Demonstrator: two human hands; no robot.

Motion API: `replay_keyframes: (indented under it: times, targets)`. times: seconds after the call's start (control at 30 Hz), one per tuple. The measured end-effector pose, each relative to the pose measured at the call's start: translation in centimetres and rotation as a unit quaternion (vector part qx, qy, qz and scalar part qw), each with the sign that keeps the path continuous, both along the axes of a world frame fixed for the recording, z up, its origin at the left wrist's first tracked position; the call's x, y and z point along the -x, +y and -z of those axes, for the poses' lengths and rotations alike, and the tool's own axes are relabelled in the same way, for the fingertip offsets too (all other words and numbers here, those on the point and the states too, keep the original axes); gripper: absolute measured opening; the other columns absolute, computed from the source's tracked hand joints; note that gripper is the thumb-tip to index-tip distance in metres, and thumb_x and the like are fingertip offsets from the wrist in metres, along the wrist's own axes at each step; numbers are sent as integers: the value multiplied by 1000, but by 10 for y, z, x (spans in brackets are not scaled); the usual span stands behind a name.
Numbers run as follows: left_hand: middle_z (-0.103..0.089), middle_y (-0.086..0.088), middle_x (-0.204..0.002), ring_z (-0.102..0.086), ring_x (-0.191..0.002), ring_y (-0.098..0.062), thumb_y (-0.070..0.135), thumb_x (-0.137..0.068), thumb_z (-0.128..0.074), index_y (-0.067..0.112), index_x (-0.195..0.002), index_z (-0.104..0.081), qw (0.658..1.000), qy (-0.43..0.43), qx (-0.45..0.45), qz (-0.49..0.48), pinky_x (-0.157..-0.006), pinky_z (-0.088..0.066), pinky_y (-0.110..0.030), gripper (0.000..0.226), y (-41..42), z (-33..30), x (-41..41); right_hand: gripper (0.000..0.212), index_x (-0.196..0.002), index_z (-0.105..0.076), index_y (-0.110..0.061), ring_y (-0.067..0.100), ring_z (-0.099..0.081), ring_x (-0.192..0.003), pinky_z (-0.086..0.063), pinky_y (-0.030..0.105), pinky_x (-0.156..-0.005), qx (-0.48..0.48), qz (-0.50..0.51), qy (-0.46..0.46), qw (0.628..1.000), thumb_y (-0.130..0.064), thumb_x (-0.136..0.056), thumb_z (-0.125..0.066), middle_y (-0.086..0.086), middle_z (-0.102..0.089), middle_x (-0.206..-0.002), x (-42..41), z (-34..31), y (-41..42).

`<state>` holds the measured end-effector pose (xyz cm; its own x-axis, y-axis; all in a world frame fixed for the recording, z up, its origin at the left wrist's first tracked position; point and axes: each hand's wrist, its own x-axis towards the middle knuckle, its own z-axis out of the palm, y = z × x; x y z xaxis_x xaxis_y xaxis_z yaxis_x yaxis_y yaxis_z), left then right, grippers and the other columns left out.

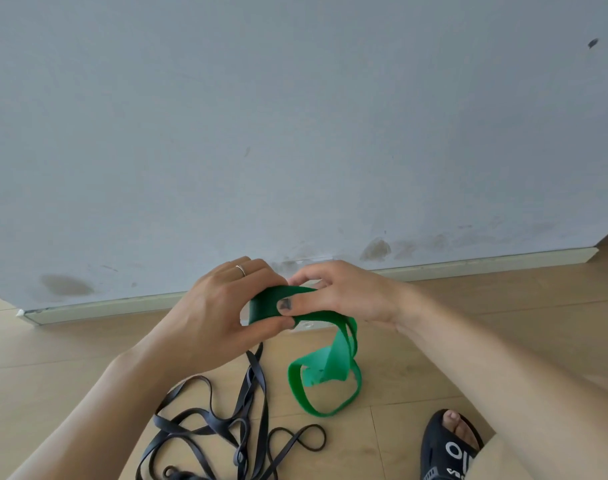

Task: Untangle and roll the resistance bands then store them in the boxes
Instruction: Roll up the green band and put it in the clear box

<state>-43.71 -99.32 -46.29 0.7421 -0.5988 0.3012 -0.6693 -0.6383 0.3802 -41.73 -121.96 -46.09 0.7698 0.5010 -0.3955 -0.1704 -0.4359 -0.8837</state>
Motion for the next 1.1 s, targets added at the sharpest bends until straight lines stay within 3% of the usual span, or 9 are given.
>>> replay_keyframes:
  times: [0.2,0.3,0.4,0.5,0.63,0.7,0.87,1.0,1.1]
  targets:
    - [-61,13,-94,-56,-86,-10,47,-92,-66,20,-110,-69,1000,-8,23,10,-78,-47,-26,32,-4,-1,5,37,-124,-72,-21,20,-73,-112,-50,42,-110,-63,2,42,997,-41,-92,-76,4,-78,-117,-4,6,2]
    - [-61,20,-97,-52,-86,-1,55,-87,-67,28,-112,-67,1000,1,18,-10,-78,-40,-16,37,-2,-3,4,43,-114,-71,-19,14,-74,-88,-56,34,-87,-45,47,2,998,-46,-84,-84,1,-80,-99,-2,7,5]
    - [-60,19,-93,-52,-83,-2,63,-82,-68,30,-108,-67,1000,-10,-18,-13,-81,-41,-20,43,-4,0,1,49,-103,-69,-19,12,-66,-70,-49,33,-69,-10,88,-57,994,-54,-75,-87,-3,-73,-80,1,16,13]
    - [-58,17,-89,-53,-79,-8,58,-87,-66,27,-106,-69,1000,-11,-17,-5,-77,-43,-24,37,-6,4,1,51,-108,-66,-30,12,-67,-76,-53,37,-79,29,42,-49,998,-65,-73,-82,-4,-72,-87,0,19,12]
    - [-60,18,-94,-53,-83,-5,48,-91,-67,26,-111,-70,999,22,34,8,-73,-43,-17,30,-1,2,1,45,-127,-69,-29,14,-72,-112,-49,37,-109,-22,-22,22,999,-48,-87,-77,0,-76,-119,-6,9,1]
    - [-61,19,-95,-53,-82,-6,47,-90,-69,29,-111,-69,999,27,40,4,-73,-44,-16,29,1,0,2,51,-127,-69,-25,15,-73,-111,-49,36,-108,-39,-11,22,999,-46,-83,-79,1,-78,-116,-8,9,-1]
    - [-59,18,-90,-52,-81,-6,57,-82,-70,32,-109,-68,1000,24,-4,-3,-74,-44,-22,36,-4,0,4,49,-110,-69,-20,15,-69,-78,-53,39,-80,-6,38,-39,998,-50,-76,-88,7,-75,-92,-2,19,11]
    - [-59,16,-89,-54,-81,-8,49,-89,-70,25,-107,-70,1000,14,4,20,-75,-46,-26,30,-7,3,3,49,-123,-67,-25,16,-72,-102,-52,44,-105,2,-18,-1,1000,-53,-85,-78,4,-76,-114,-3,13,8]
    - [-61,17,-91,-54,-81,-8,49,-89,-68,28,-109,-70,998,39,41,15,-73,-44,-22,29,-2,0,5,51,-128,-69,-17,28,-70,-117,-48,44,-109,-55,-46,48,996,-47,-86,-73,12,-74,-122,-6,11,2]
